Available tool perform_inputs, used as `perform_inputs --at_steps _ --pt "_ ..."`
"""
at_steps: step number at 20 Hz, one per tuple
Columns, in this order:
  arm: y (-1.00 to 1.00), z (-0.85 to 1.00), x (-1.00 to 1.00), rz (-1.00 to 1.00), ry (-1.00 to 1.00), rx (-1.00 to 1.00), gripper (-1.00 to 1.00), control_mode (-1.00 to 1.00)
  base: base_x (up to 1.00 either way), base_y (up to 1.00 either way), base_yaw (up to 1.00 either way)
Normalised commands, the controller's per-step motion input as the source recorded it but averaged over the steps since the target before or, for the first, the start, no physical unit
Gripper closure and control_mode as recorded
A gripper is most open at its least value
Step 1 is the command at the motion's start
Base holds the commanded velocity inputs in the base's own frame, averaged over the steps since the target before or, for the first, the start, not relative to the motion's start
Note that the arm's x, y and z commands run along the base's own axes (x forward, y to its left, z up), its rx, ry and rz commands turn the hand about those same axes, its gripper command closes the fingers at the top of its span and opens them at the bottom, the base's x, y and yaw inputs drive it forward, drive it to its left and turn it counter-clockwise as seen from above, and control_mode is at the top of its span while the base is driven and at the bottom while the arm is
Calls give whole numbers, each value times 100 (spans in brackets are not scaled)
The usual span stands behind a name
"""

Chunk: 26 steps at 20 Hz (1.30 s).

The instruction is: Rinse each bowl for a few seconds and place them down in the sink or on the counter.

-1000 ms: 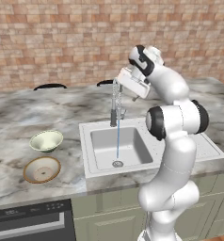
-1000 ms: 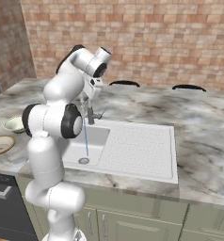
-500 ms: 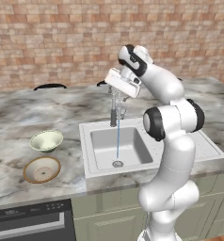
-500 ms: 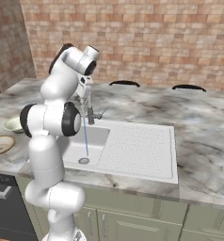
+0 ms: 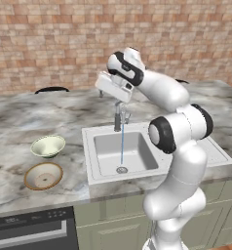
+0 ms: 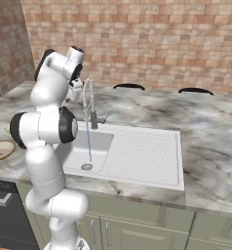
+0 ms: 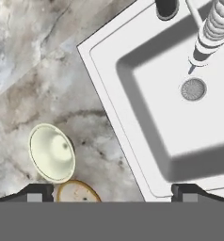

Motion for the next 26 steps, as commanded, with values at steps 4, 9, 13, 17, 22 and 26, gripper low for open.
perform_inputs --at_steps 4,9,13,17,22,26 --pt "40 -6 0 10 -12 -5 -100 -100 0 0 0" --pt "25 -1 0 9 -5 -1 -100 -100 0 0 0" --pt "28 -9 1 8 0 0 -100 -100 0 0 0" --pt "31 -26 5 7 1 0 -100 -100 0 0 0" --pt "31 -20 0 6 0 -3 -100 -100 0 0 0" --pt "32 -18 0 5 -2 -8 -100 -100 0 0 0"
